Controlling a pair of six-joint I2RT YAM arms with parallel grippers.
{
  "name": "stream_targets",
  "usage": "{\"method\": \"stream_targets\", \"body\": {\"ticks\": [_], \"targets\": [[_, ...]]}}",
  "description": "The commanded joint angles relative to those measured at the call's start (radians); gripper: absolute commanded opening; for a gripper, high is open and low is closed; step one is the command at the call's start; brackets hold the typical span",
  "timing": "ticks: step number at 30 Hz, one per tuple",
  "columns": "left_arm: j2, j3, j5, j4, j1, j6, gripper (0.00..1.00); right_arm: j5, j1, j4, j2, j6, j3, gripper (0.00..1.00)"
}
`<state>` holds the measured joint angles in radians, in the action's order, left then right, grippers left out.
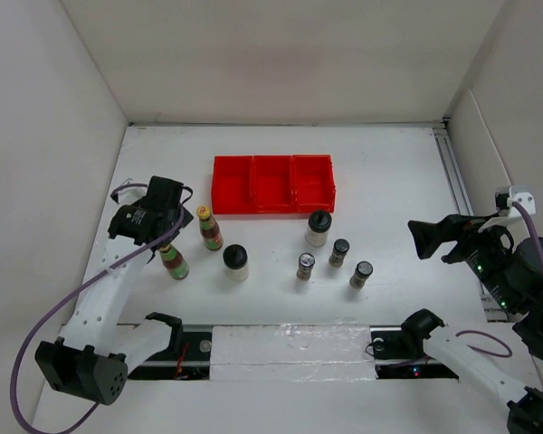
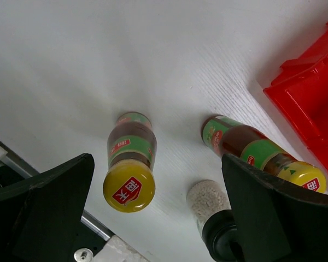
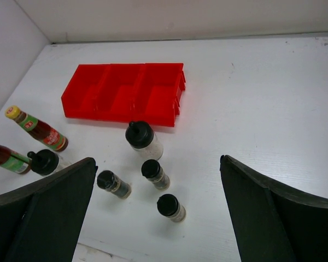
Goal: Organize the condiment bottles
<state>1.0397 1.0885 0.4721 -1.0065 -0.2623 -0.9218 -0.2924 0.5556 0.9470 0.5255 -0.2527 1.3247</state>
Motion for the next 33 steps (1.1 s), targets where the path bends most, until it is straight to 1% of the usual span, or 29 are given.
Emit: {"method": "stream_targets", "body": {"ticks": [1, 6, 9, 15, 17, 18, 20, 21, 23, 24, 26, 27, 29, 30, 33], "targets": [[-0.035, -0.005, 0.025, -0.078, -0.002, -0.135, 0.99, 0.035, 0.004, -0.06, 0.001, 0.02, -0.007, 1.0], [-0.093, -0.042, 0.022, -0.101, -0.002, -0.215, 0.97, 0.036, 0.013, -0.067, -0.013, 0.021, -0.009, 1.0], [-0.104, -0.059, 0.02, -0.096, -0.002, -0.222, 0.96, 0.036, 0.024, -0.065, -0.024, 0.021, -0.005, 1.0], [-0.058, -0.079, 0.025, -0.112, -0.002, -0.23, 0.96, 0.035, 0.024, -0.077, -0.05, 0.023, -0.013, 1.0], [-0.044, -0.09, 0.02, -0.11, -0.002, -0.235, 0.94, 0.041, 0.024, -0.079, -0.055, 0.021, -0.016, 1.0], [-0.029, -0.088, 0.02, -0.115, -0.002, -0.241, 0.9, 0.045, 0.024, -0.079, -0.055, 0.023, -0.016, 1.0], [-0.02, -0.096, 0.025, -0.122, -0.002, -0.261, 0.86, 0.048, 0.024, -0.076, -0.055, 0.021, -0.015, 1.0], [-0.011, -0.099, 0.026, -0.124, -0.002, -0.265, 0.69, 0.048, 0.024, -0.076, -0.058, 0.021, -0.01, 1.0], [-0.006, -0.105, 0.025, -0.127, -0.002, -0.273, 0.58, 0.052, 0.024, -0.074, -0.059, 0.024, -0.009, 1.0], [-0.001, -0.107, 0.026, -0.13, -0.002, -0.278, 0.44, 0.052, 0.024, -0.076, -0.062, 0.024, -0.005, 1.0], [0.002, -0.107, 0.025, -0.129, -0.002, -0.278, 0.36, 0.052, 0.033, -0.076, -0.067, 0.024, -0.004, 1.0], [0.002, -0.105, 0.025, -0.129, -0.002, -0.276, 0.21, 0.052, 0.033, -0.076, -0.071, 0.023, -0.002, 1.0], [-0.001, -0.107, 0.023, -0.129, -0.002, -0.275, 0.1, 0.049, 0.033, -0.073, -0.071, 0.024, -0.002, 1.0], [-0.01, -0.105, 0.025, -0.129, -0.002, -0.273, 0.0, 0.045, 0.043, -0.074, -0.071, 0.024, -0.001, 1.0], [-0.038, -0.078, 0.026, -0.129, -0.002, -0.236, 0.0, 0.036, 0.053, -0.071, -0.068, 0.024, 0.002, 1.0]]}}
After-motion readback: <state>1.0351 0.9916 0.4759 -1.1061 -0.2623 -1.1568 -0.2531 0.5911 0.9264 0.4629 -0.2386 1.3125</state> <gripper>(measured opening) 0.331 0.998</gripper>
